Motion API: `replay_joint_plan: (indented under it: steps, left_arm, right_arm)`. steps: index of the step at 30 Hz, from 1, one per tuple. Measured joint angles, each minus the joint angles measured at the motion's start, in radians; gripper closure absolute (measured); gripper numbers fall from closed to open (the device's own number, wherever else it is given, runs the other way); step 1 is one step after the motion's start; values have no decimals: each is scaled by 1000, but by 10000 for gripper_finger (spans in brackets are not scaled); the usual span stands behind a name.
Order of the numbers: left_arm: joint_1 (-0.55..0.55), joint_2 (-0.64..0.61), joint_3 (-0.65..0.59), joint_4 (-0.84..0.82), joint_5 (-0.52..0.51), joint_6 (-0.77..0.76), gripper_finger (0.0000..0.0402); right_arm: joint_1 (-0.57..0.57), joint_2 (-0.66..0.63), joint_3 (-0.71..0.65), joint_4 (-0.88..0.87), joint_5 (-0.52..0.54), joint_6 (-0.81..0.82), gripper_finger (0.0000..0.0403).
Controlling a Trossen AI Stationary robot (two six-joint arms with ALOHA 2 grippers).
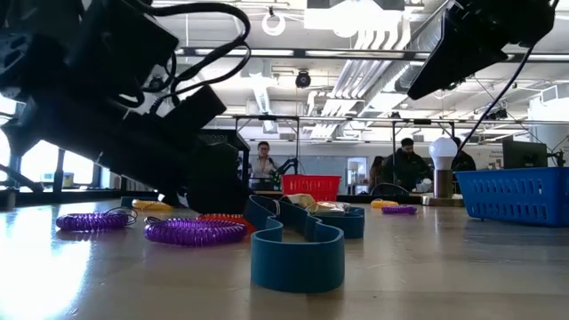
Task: Pick & Place Office Desk Supplies
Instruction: Put the crayon box into the black bin
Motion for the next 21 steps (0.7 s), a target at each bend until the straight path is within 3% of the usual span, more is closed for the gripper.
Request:
replay_joint_plan:
  steps: [16,21]
  left_arm:
    - [62,-2,2,-67,-5,-2,110]
    - [63,-2,2,-70,-31,85,110]
  right_arm:
    - [1,0,0,71,-85,3,183]
    - [1,0,0,71,-90,3,183]
